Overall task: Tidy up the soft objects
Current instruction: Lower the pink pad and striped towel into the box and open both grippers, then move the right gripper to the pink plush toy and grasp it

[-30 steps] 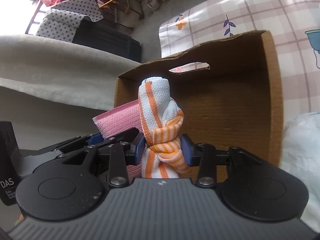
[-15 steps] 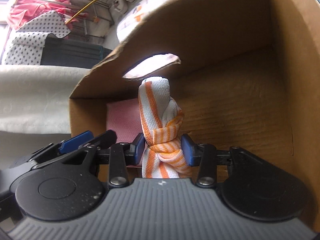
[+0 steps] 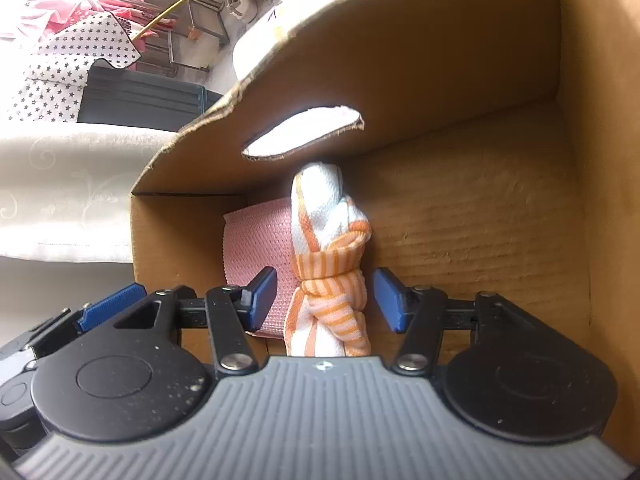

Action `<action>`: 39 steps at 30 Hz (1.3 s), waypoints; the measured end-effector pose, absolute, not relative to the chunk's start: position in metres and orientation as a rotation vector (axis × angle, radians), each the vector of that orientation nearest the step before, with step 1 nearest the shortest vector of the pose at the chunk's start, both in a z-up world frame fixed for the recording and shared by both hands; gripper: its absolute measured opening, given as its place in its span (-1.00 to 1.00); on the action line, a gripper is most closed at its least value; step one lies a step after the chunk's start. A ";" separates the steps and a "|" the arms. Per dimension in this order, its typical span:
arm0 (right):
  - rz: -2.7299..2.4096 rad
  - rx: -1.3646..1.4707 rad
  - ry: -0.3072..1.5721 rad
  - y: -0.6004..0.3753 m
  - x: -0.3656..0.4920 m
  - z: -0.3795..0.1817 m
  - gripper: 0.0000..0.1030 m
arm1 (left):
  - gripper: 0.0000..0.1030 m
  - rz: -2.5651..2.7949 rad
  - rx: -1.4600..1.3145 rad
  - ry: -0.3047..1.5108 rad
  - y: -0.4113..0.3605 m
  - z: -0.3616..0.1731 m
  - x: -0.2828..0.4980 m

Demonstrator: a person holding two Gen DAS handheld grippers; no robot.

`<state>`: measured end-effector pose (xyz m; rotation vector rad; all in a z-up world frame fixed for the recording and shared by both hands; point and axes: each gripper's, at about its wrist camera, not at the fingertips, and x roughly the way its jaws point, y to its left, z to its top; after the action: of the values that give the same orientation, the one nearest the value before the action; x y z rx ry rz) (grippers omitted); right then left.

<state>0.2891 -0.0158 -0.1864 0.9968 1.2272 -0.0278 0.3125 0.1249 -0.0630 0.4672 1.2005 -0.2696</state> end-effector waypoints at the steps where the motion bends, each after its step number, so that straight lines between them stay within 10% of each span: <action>1: -0.026 1.000 1.222 -0.017 0.289 -0.184 0.04 | 0.26 -0.266 0.455 1.200 0.126 -0.061 0.312; 8: 0.044 1.043 1.127 -0.029 0.271 -0.148 0.12 | 0.54 -0.255 0.306 1.220 0.137 -0.036 0.294; 14: 0.174 1.135 0.959 -0.056 0.240 -0.108 0.78 | 0.58 -0.282 0.241 1.255 0.126 -0.015 0.253; 30: 0.254 1.200 0.791 -0.268 0.063 -0.010 0.96 | 0.71 -0.462 0.170 1.252 -0.048 0.037 0.105; 39: -0.003 1.375 0.901 -0.400 -0.022 -0.064 0.96 | 0.67 -0.508 0.231 1.227 -0.155 0.018 0.043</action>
<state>-0.0220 -0.4005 -0.0638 1.3749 0.9007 -0.0034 0.0428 -0.1552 0.0180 0.2310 1.2270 -0.5075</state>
